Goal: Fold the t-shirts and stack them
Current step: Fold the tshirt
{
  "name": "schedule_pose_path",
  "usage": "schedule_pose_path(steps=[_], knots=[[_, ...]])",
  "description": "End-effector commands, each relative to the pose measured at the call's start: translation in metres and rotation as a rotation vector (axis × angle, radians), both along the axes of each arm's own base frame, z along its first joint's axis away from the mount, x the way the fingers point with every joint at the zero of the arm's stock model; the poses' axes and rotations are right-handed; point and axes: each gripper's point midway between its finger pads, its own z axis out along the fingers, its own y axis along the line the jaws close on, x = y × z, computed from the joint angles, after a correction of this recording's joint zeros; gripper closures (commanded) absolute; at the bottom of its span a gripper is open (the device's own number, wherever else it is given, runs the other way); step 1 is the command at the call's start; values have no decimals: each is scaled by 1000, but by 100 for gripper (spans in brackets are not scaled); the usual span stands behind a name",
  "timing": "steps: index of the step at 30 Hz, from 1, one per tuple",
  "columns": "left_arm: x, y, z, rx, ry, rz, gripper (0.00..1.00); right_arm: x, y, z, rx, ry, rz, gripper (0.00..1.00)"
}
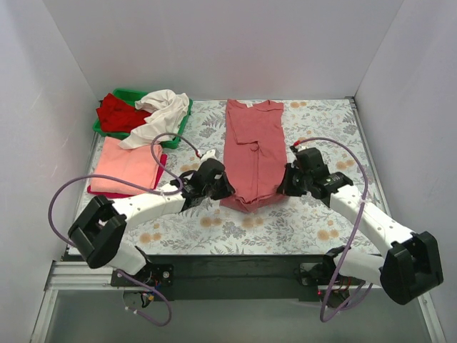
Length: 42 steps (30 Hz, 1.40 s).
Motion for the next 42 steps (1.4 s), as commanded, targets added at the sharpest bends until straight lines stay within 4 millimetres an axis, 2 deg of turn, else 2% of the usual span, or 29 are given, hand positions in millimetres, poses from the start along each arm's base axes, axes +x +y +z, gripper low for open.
schedule_pose_path(steps=[1,3,4,5,6,7,8,10,11,12,13,15,16,17,18,20,21,23,25,30,36,37,39,40,42], knots=[[37,-10,29,-2,-93,-21,100,49,3,34,-2,-150,-39,99],[55,-10,24,20,-94,-4,100,64,2,39,-8,-158,-56,99],[73,-14,37,6,-120,7,100,77,-5,42,-34,-173,-85,99],[80,-14,30,16,-108,12,100,82,-5,38,-40,-163,-85,99],[88,-14,33,10,-121,18,100,93,-7,48,-31,-186,-98,99],[101,-14,43,-4,-142,29,100,98,-6,50,-32,-190,-91,99],[108,-14,45,5,-158,24,100,105,-9,45,-42,-178,-100,99],[124,-13,44,21,-168,36,100,119,-11,52,-41,-194,-112,99],[134,-16,55,10,-193,41,100,123,-8,49,-32,-178,-95,99],[142,-13,48,24,-187,48,100,129,-12,48,-33,-175,-107,99],[147,-13,48,25,-186,51,100,137,-11,55,-26,-190,-108,99],[160,-13,53,16,-197,59,100,146,-12,49,-27,-172,-101,99],[166,-11,46,23,-187,62,100,152,-10,53,-17,-181,-95,99],[170,-13,46,20,-190,53,100,156,-8,46,-23,-164,-85,99],[177,-15,52,15,-207,52,100,161,-9,45,-27,-165,-80,99],[188,-15,44,38,-210,51,100,172,-7,41,-28,-161,-73,99],[197,-14,48,36,-223,57,100,177,-8,41,-30,-161,-73,99],[204,-14,38,43,-209,52,100,188,-11,38,-29,-156,-80,99],[211,-14,41,33,-213,51,100,194,-10,35,-21,-147,-75,99],[223,-13,24,43,-192,46,100,211,-14,27,-13,-133,-79,99],[238,-2,16,54,-186,72,100,224,-18,11,9,-99,-80,99],[241,-2,9,60,-177,66,100,227,-20,11,14,-99,-86,99],[244,-7,11,36,-177,35,97,232,-20,6,33,-91,-82,99],[245,-6,5,43,-169,28,97,233,-18,5,46,-88,-71,99],[247,-8,3,41,-164,21,95,240,-17,5,75,-92,-46,91]])
